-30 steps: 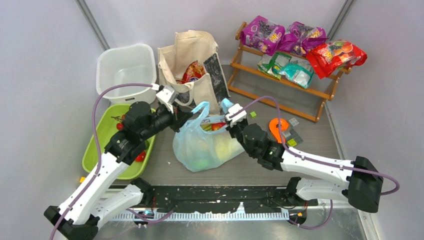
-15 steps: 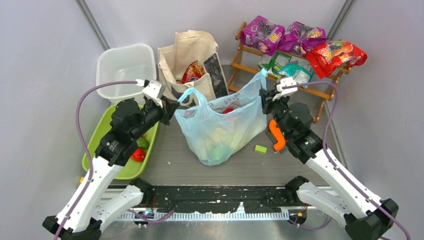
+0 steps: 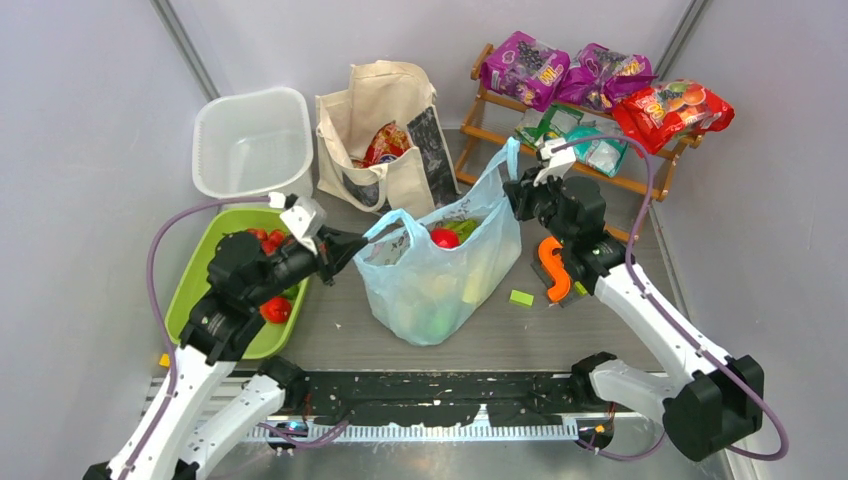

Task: Untie the knot of the grocery bags and take out the mixed food
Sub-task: Adjust the takeout bag at the center of the board.

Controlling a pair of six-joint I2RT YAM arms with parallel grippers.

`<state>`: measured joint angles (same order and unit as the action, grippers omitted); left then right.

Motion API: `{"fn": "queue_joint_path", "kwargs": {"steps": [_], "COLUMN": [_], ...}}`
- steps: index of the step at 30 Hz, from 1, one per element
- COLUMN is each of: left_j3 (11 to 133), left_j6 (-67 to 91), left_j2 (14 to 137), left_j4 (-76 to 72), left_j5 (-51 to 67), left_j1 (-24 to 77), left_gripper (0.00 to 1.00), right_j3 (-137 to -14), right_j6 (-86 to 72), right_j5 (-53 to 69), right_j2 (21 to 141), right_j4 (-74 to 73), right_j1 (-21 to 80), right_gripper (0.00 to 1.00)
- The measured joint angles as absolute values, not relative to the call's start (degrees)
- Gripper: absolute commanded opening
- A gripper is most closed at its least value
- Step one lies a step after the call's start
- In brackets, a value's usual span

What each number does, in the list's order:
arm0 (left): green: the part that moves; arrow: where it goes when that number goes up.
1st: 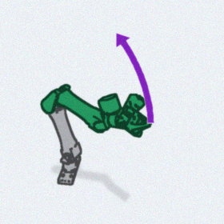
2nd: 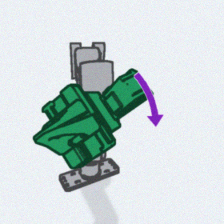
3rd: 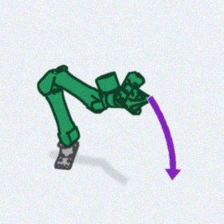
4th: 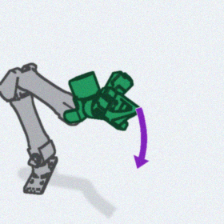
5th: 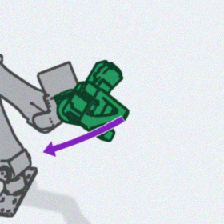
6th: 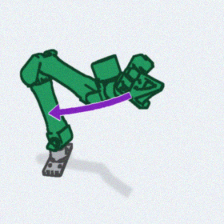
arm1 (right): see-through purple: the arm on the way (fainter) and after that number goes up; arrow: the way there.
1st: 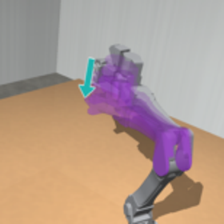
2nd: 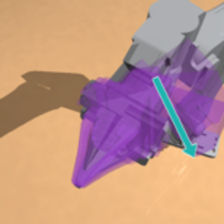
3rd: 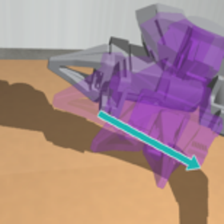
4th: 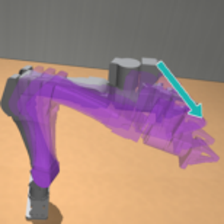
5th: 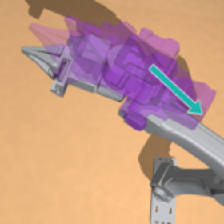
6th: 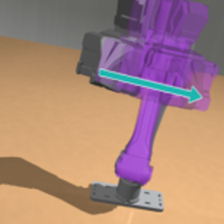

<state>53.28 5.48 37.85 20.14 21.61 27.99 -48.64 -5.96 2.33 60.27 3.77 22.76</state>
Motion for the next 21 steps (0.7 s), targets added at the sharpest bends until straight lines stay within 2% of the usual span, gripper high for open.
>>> {"fn": "queue_joint_path", "kwargs": {"steps": [3,4,5,6,7,8,9,10,11,13,15,21], "left_j3": [52.0,51.7,51.6,51.6,51.6,51.6,51.7,51.9,52.4,53.6,55.8,63.5], "left_j6": [5.6,5.8,6.0,6.2,6.3,6.4,6.4,6.4,6.5,6.7,6.5,6.6], "left_j2": [34.1,32.7,31.8,30.9,30.5,30.3,30.2,30.2,30.4,31.0,32.7,41.6], "left_j4": [20.6,20.9,21.1,21.3,21.3,21.3,21.5,21.8,22.2,22.9,23.3,23.0], "left_j5": [25.7,27.8,29.3,31.4,32.4,33.4,34.1,34.3,34.5,34.2,33.6,31.0], "left_j1": [28.0,28.0,28.0,28.0,28.0,28.0,28.0,28.0,28.0,28.0,28.0,28.0], "left_gripper": [0.0,0.05,0.15,0.31,0.45,0.59,0.67,0.74,0.78,0.84,0.88,0.99], "right_j3": [-48.8,-49.2,-49.6,-50.2,-50.6,-50.8,-51.0,-51.2,-51.3,-51.4,-51.3,-51.2], "right_j6": [-8.0,-8.7,-9.3,-10.1,-10.9,-11.6,-12.4,-13.1,-13.8,-15.0,-16.1,-18.3], "right_j5": [4.4,5.0,5.6,6.3,6.9,7.3,7.8,8.2,8.6,9.1,9.5,10.5], "right_j2": [62.7,63.6,64.4,65.3,65.7,65.8,65.7,65.5,65.1,63.9,62.0,54.9], "right_j4": [3.8,3.6,3.4,3.1,2.9,2.6,2.1,1.7,1.4,0.4,-0.8,-4.6], "right_j1": [20.7,20.3,20.1,20.0,20.0,20.0,20.0,20.1,20.1,20.0,20.0,20.0], "right_gripper": [0.05,0.05,0.08,0.12,0.25,0.31,0.41,0.46,0.55,0.67,0.75,0.82]}}
